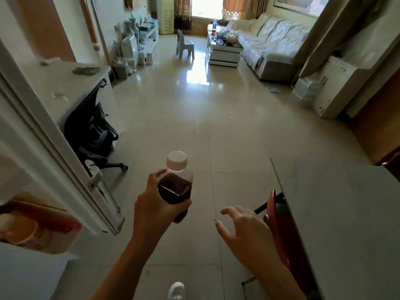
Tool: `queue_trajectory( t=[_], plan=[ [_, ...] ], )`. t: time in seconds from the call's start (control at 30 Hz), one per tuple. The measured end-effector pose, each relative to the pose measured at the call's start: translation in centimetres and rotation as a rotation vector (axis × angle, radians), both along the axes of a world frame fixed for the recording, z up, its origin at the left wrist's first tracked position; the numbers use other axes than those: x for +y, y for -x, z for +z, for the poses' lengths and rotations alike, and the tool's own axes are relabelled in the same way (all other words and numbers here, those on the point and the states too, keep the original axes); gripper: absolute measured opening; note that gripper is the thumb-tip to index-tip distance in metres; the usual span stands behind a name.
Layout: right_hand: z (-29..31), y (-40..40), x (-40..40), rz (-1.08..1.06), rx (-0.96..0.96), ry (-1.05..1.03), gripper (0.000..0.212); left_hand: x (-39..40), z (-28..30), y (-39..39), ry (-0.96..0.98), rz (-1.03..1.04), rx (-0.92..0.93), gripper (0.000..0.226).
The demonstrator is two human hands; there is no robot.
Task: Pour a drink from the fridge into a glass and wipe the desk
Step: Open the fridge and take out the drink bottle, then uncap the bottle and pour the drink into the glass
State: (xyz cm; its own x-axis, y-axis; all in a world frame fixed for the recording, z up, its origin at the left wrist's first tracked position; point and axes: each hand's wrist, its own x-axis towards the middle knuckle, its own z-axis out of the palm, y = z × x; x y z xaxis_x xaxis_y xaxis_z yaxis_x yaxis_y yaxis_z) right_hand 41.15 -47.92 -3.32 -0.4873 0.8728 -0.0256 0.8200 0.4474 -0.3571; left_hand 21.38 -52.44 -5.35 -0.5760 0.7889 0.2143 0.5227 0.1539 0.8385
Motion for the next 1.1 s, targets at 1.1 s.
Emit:
queue_trajectory(
  t=[1.1],
  plan=[
    [2.9,41.5,52.7,0.656,0.095,-0.077,0.037,40.9,0.9,32.3,-0.044,0.558,-0.078,0.091]
  ],
)
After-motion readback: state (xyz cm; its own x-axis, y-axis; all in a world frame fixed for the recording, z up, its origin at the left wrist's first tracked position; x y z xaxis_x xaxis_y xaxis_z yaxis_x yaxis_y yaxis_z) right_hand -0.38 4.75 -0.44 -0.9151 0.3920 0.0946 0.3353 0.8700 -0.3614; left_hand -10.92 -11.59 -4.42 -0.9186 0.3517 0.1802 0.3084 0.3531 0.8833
